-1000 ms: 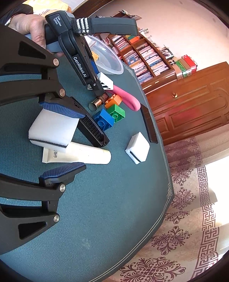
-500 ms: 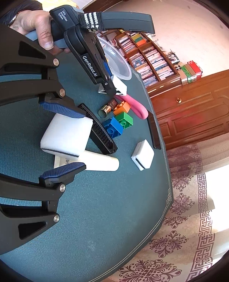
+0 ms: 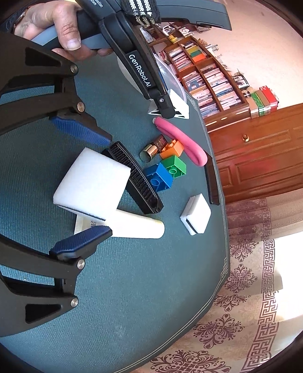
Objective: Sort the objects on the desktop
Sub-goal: 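Carry the stone cube and foam block into the bowl and open both tools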
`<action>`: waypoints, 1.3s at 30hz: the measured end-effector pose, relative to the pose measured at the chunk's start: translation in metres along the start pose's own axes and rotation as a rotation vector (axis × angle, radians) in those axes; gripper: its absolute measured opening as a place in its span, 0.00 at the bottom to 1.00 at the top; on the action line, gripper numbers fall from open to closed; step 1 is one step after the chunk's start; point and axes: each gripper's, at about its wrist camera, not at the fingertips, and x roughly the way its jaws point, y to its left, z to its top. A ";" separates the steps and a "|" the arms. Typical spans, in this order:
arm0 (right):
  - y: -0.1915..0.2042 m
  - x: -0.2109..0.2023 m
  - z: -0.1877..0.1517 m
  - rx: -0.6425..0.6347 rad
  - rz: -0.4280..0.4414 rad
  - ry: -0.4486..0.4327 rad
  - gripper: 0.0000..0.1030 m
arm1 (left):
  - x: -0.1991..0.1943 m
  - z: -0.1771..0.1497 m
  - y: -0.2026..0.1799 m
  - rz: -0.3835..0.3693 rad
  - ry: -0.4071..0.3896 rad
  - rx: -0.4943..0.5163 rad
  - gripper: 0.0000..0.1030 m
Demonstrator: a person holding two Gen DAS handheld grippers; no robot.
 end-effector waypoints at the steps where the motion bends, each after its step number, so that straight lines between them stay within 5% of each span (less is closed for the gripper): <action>1: 0.001 0.000 0.000 -0.006 -0.003 0.000 0.73 | 0.000 0.000 0.000 0.000 -0.002 0.000 0.36; 8: 0.001 0.003 0.000 -0.009 -0.023 0.007 0.72 | -0.003 0.001 0.005 0.010 -0.010 -0.017 0.36; 11: 0.003 0.003 0.000 -0.020 -0.041 0.005 0.62 | -0.003 0.002 0.007 0.014 -0.011 -0.026 0.36; 18: 0.003 -0.001 0.000 -0.020 -0.044 -0.010 0.57 | -0.009 0.005 0.016 0.030 -0.034 -0.049 0.36; 26: 0.013 -0.011 0.007 -0.061 -0.051 -0.053 0.57 | -0.023 0.015 0.046 0.127 -0.105 -0.104 0.36; 39: 0.074 -0.005 0.053 -0.138 0.118 -0.084 0.57 | -0.033 0.018 0.108 0.291 -0.144 -0.237 0.36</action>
